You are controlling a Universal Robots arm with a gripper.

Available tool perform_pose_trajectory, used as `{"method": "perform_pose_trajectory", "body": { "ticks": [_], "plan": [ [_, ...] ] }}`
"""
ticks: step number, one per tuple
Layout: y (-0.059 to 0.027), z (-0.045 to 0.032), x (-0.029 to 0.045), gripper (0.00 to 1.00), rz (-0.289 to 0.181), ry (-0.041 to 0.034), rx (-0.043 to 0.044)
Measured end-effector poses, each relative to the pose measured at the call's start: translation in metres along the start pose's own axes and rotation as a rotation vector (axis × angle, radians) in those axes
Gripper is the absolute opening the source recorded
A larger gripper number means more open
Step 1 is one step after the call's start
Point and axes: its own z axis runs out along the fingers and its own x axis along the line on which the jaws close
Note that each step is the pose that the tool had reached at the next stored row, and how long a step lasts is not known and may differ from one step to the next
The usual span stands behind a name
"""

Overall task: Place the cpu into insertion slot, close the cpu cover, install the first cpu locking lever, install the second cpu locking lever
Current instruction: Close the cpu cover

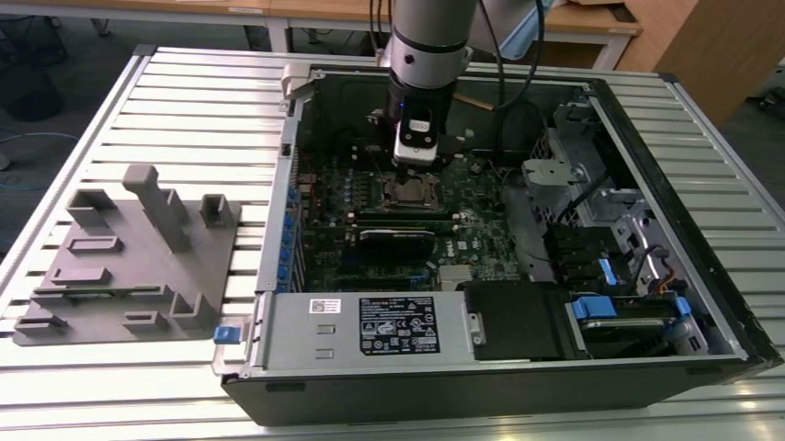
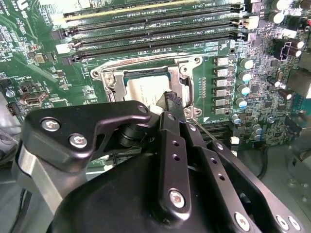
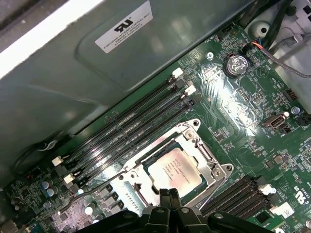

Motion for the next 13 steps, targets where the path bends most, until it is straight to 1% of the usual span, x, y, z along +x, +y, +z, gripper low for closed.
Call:
{"method": "perform_pose_trajectory", "body": {
  "ticks": [5, 13],
  "plan": [
    [0.0, 0.0, 0.0, 0.11, -0.001, 0.0, 0.0],
    [0.0, 0.0, 0.0, 0.11, -0.027, 0.001, 0.0005]
  ]
}}
